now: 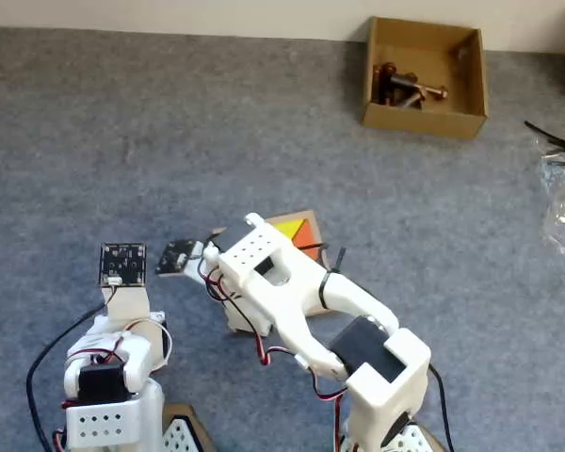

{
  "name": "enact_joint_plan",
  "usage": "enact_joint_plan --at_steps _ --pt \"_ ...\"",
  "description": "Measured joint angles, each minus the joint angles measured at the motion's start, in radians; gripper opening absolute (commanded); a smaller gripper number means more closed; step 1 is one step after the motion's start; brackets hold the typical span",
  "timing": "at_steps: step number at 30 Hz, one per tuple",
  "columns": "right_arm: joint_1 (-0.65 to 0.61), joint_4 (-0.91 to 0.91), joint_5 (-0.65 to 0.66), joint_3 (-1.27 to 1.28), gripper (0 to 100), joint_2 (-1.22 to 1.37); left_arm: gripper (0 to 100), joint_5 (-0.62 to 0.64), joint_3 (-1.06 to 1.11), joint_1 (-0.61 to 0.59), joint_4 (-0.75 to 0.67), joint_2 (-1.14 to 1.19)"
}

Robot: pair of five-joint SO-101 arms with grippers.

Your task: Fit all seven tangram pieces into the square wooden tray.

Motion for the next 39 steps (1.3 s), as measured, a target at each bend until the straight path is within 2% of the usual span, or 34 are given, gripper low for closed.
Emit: enact_joint_plan --at_steps 14,20,32,39 --pt "-0.005 -0.018 -0.069 0.0 0.5 0.0 0 0.0 0.0 0.0 0.0 0.0" --pt "-0.021 -0.026 -0.155 -0.034 0.5 0.0 0 0.0 0.0 0.0 0.0 0.0" --pt "-0.021 -0.029 -0.164 -0.058 0.5 0.0 0 0.0 0.0 0.0 0.0 0.0" --pt "-0.02 0.025 -0.222 -0.186 0.5 0.0 0 0.0 0.0 0.0 0.0 0.0"
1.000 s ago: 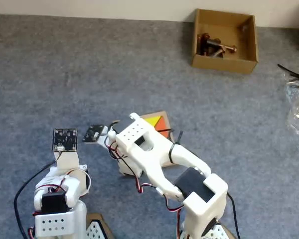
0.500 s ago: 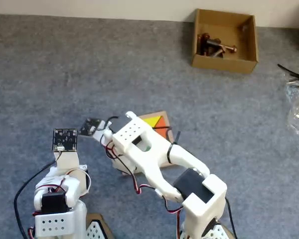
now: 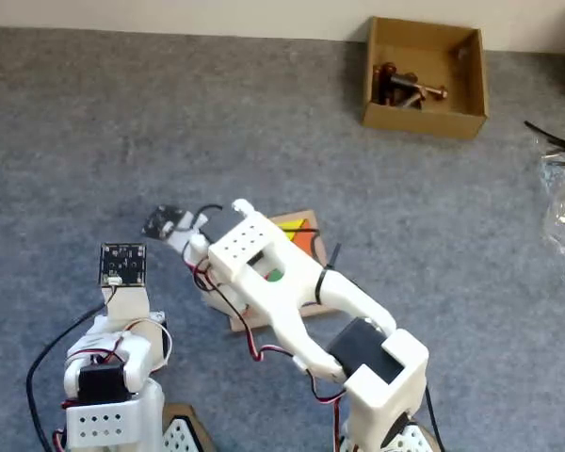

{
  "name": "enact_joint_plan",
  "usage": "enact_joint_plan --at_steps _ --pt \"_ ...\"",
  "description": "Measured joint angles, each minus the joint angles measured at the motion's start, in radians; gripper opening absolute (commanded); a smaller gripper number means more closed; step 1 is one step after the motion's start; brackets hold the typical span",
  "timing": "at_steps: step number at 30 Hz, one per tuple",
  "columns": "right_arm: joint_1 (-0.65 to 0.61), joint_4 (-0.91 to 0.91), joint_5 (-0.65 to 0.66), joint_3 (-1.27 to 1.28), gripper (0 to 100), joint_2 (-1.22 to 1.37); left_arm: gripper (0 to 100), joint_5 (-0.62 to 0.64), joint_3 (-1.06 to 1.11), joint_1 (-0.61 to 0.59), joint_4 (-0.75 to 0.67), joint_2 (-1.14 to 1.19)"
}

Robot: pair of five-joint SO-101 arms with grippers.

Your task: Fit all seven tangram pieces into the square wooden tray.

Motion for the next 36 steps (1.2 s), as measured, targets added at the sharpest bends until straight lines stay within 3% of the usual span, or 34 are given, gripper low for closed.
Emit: enact_joint_plan --at_steps 8,23,36 --pt "0.083 -0.038 -0.006 -0.069 0.5 0.0 0 0.0 0.0 0.0 0.0 0.0" --pt "0.098 -0.236 -0.006 0.063 0.5 0.0 0 0.0 0.0 0.0 0.0 0.0" --pt "0.121 -0.235 -0.008 0.095 0.5 0.0 0 0.0 0.0 0.0 0.0 0.0"
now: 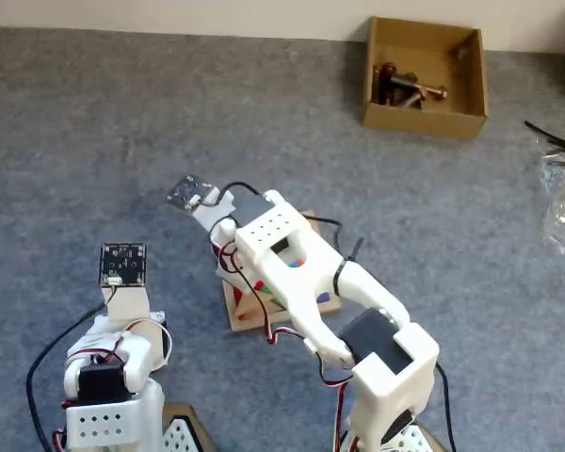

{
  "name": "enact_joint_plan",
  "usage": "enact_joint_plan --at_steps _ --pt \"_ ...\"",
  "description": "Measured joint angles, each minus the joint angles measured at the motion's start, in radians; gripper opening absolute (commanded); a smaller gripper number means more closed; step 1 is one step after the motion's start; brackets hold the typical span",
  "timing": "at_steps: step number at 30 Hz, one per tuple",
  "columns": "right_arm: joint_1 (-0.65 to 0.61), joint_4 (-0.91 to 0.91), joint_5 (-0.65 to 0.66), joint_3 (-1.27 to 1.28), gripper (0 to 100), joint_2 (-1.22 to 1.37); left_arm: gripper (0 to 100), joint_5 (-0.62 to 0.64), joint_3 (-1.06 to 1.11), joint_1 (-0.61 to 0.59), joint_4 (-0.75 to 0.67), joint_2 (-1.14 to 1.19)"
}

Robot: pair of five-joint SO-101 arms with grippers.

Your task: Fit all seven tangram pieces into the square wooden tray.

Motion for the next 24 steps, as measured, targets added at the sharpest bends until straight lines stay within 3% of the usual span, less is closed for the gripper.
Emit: enact_joint_plan --at_steps 24 --pt "0.0 0.103 0.0 0.0 0.5 0.0 0 0.0 0.0 0.0 0.0 0.0"
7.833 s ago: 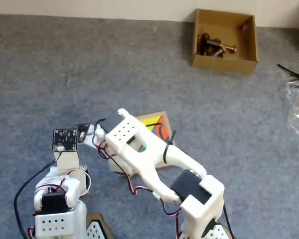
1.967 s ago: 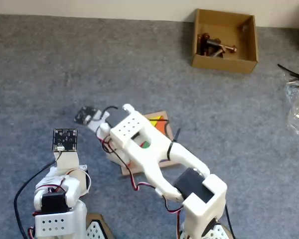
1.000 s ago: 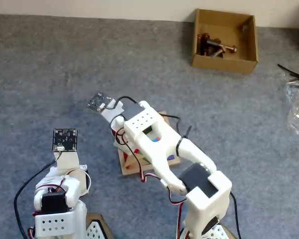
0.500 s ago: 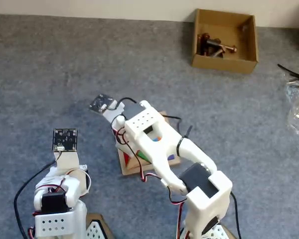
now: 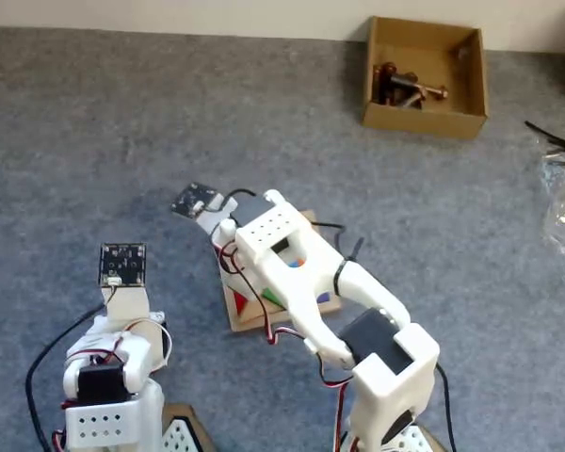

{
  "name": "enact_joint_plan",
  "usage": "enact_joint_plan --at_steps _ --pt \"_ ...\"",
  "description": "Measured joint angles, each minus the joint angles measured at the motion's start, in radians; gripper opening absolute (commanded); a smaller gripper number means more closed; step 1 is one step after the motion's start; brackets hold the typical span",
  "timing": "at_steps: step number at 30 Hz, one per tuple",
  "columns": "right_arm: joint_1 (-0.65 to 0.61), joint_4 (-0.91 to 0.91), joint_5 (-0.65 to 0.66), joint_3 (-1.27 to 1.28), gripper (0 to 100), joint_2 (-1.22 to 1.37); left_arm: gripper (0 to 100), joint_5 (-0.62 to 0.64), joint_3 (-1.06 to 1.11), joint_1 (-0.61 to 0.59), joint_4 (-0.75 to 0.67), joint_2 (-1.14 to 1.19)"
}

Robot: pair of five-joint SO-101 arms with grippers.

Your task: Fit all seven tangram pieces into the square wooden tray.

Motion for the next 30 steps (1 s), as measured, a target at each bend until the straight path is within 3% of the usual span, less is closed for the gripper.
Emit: enact_joint_plan --at_steps 9,20,30 --pt "0.0 -0.009 0.0 0.0 0.5 -0.002 0 0.0 0.0 0.0 0.0 0.0" --pt "-0.009 -0.038 -0.002 0.003 0.5 -0.184 0 0.0 0.0 0.0 0.0 0.0" --pt "-0.092 -0.086 -0.006 0.173 0.5 -0.19 0 0.0 0.0 0.0 0.0 0.0"
